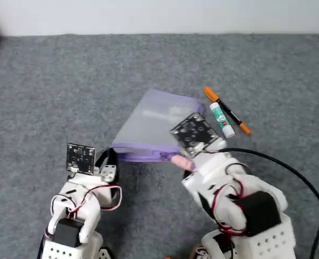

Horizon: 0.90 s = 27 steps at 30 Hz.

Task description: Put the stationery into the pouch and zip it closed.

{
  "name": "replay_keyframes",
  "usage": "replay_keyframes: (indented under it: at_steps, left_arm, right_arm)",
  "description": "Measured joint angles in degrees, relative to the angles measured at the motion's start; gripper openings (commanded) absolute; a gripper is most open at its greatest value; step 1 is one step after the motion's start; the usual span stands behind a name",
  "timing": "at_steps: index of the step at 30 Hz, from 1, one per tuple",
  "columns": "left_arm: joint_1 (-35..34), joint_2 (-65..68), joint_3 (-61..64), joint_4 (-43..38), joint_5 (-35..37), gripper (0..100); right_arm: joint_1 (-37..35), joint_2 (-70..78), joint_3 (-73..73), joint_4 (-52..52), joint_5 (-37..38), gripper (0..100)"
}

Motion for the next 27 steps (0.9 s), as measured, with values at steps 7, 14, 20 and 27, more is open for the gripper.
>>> replay_keyframes:
  at_steps: [7,14,20,27]
  left_arm:
    - [-3.69,0.00,-5.54,9.23,-2.37,1]
    - [-4.57,0.00,-9.05,13.80,-2.73,1]
    - [-4.57,0.00,-10.02,15.12,-5.27,2]
    - [-4.57,0.00,-8.00,11.69,-5.36,17]
  right_arm:
    - [4.22,-0.88,0.00,0.00,1.58,0.7]
    - [3.96,-0.97,4.92,-6.68,1.05,0.7]
    - [4.31,-0.97,7.65,-11.25,0.97,0.7]
    - [4.31,-0.97,7.65,-11.43,0.97,0.7]
